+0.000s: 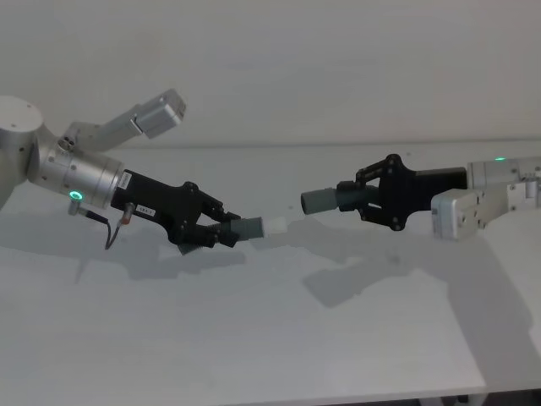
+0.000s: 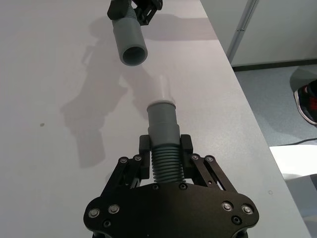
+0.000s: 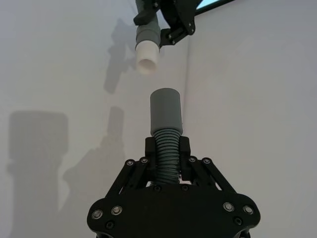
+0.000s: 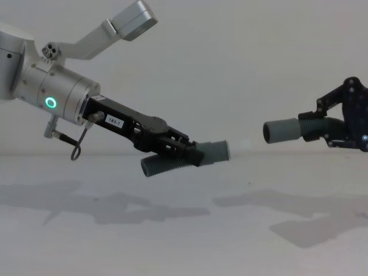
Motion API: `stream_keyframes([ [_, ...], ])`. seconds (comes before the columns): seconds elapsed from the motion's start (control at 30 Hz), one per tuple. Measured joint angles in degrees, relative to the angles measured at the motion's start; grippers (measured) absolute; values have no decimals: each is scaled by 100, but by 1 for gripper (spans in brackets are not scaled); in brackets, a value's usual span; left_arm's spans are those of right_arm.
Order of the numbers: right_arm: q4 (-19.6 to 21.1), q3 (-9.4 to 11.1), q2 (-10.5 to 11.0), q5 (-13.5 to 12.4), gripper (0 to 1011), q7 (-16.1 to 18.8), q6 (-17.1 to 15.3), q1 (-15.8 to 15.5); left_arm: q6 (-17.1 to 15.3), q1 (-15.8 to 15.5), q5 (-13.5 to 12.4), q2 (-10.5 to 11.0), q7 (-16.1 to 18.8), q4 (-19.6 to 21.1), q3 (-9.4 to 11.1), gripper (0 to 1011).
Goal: Use both hands to pick up one end of the pipe from the table, align the ends, and insert them.
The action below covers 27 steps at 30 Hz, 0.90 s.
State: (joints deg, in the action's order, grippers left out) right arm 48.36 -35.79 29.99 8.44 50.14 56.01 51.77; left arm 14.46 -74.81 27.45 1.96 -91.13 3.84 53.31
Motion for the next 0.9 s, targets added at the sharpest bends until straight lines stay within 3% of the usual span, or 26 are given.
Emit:
stream_keyframes([
  [0.4, -146, -134, -44, 86, 235, 70, 122, 165, 0, 0, 0, 0, 0, 0, 0, 325],
  [0.9, 61, -237, -40, 125, 235, 89, -98, 169, 0, 1, 0, 0, 0, 0, 0, 323],
])
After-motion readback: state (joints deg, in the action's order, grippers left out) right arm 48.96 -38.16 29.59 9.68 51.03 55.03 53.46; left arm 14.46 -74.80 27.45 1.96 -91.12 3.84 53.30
